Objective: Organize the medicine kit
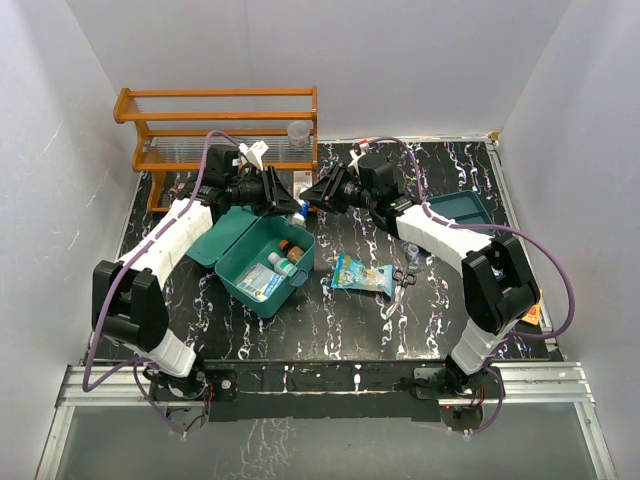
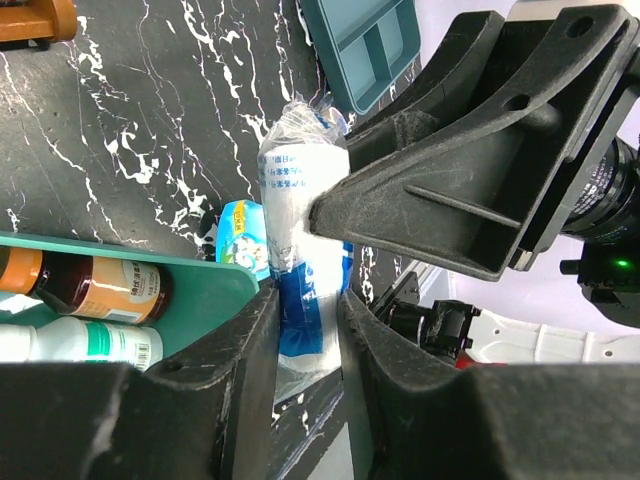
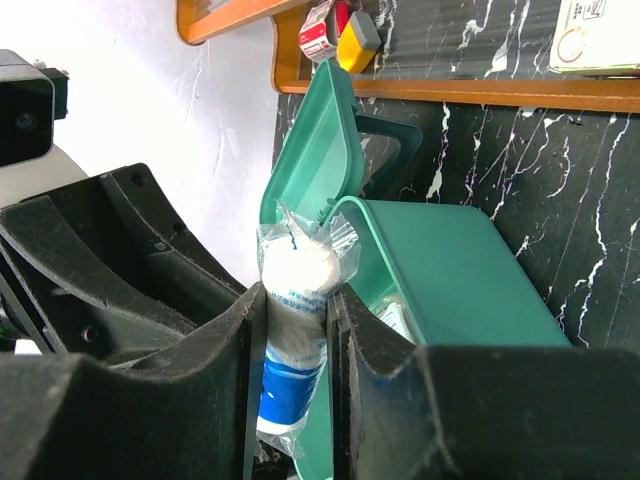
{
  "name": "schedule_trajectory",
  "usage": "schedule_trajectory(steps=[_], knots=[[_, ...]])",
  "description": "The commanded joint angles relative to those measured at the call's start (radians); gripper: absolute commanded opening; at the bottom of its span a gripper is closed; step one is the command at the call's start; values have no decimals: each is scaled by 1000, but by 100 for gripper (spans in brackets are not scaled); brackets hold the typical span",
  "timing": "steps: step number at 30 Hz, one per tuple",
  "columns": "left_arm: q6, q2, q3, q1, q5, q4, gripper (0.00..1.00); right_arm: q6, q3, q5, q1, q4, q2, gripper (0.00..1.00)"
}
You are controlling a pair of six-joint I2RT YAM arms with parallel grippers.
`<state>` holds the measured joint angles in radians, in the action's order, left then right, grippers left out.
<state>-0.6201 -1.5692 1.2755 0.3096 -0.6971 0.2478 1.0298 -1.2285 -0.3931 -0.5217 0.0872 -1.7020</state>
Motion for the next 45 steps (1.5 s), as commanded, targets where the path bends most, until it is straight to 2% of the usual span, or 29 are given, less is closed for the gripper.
schedule_trajectory(steps=[1, 4, 7, 10, 13, 15, 18, 20, 25, 31, 36, 40, 45], knots=[[36, 16, 43, -1, -66, 22, 32, 0, -56, -9, -1, 63, 9, 25], [43, 16, 48, -1, -78, 23, 45, 1, -53, -14, -2, 67, 13, 25], [45, 12, 48, -1, -85, 22, 45, 2, -44, -21, -3, 87, 19, 25], [56, 1, 55, -1, -61, 56, 34, -6, -41, -38, -2, 98, 22, 25], [67, 2, 48, -1, -61, 49, 28, -17, -33, -43, -3, 98, 28, 26], [84, 15, 42, -1, -57, 45, 21, -22, -32, -38, -2, 95, 33, 28], [126, 39, 27, 0, -28, 61, 14, -30, -29, -24, -3, 78, 41, 39], [175, 55, 23, -1, -3, 97, 12, -42, -28, 16, -3, 40, 53, 53], [433, 97, 58, 0, 134, 299, 11, -95, 57, 168, 12, 38, 162, 66], [675, 165, 65, -1, 244, 459, 11, -134, 112, 276, 61, -4, 268, 67], [803, 196, 35, 0, 295, 473, 10, -154, 124, 287, 84, -102, 297, 67], [837, 196, -1, 2, 335, 433, 10, -158, 138, 284, 86, -139, 295, 67], [826, 173, -33, 131, 669, 373, 5, -146, 141, 288, 92, -153, 276, 66]])
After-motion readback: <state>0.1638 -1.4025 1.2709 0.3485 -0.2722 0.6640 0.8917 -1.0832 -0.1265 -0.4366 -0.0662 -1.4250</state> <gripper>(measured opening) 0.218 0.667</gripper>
